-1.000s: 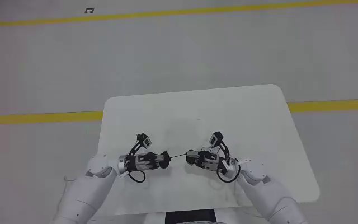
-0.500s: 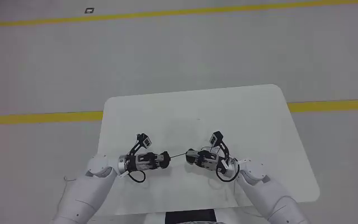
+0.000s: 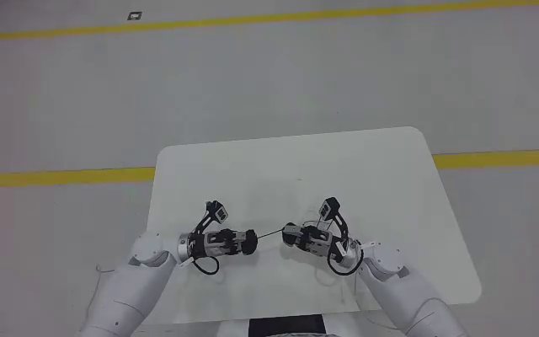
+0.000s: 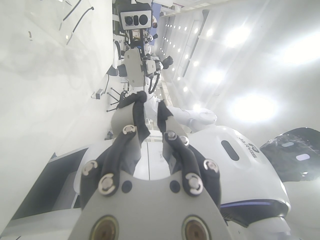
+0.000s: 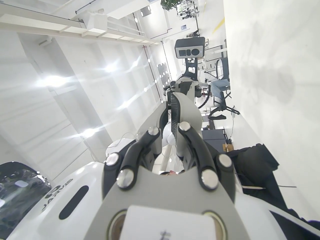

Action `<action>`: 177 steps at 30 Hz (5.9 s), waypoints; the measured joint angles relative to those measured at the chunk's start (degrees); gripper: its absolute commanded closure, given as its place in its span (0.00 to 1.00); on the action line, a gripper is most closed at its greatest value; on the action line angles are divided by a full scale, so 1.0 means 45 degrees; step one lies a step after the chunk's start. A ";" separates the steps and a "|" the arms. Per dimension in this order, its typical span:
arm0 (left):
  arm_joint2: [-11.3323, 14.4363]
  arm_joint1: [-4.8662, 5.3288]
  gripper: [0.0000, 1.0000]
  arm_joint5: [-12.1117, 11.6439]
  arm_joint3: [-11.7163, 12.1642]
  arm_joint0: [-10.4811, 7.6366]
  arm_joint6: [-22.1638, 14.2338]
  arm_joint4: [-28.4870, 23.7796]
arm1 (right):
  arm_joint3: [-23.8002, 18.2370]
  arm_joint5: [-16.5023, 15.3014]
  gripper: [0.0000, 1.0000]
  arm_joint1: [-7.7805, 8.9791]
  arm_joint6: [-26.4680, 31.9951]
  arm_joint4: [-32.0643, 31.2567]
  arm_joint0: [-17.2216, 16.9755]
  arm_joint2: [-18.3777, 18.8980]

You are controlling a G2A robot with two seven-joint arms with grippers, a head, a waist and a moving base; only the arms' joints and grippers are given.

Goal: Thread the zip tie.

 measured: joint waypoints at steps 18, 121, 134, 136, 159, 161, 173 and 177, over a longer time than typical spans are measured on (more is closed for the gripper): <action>0.0000 0.0000 0.00 0.0000 0.0000 0.0000 0.0000 0.0000 | -0.0175 -0.0654 1.00 0.0023 -0.0422 0.0008 -0.0116 0.0167; 0.1678 0.0202 0.76 -0.0900 -0.0033 -0.0537 0.0737 -0.0430 | -0.1150 -0.0622 1.00 -0.0141 -0.2210 -0.2270 -0.0168 -0.1266; 0.1795 0.0283 0.84 -0.0935 -0.0022 -0.0590 0.0832 -0.0437 | -0.1480 -0.0353 1.00 0.0061 -0.2036 -0.2530 -0.0427 -0.0775; 0.1796 0.0298 0.86 -0.0956 -0.0021 -0.0593 0.0856 -0.0444 | -0.1516 -0.0288 1.00 0.0085 -0.1967 -0.2634 -0.0430 -0.0766; 0.1978 0.0423 0.99 -0.0951 0.0014 -0.0664 0.1033 -0.0522 | -0.1381 -0.0202 1.00 0.0173 -0.1441 -0.2689 -0.0198 -0.1067; 0.2001 0.0431 0.99 -0.0943 0.0023 -0.0680 0.1028 -0.0535 | -0.1371 -0.0188 1.00 0.0174 -0.1565 -0.2690 -0.0193 -0.1075; 0.2126 0.0476 1.00 -0.0945 0.0073 -0.0753 0.1076 -0.0591 | -0.1378 -0.0358 1.00 0.0202 -0.1747 -0.2383 -0.0269 -0.1071; 0.2140 0.0498 1.00 -0.0957 0.0084 -0.0753 0.1100 -0.0601 | -0.1367 -0.0298 0.00 0.0219 -0.1637 -0.2352 -0.0253 -0.1092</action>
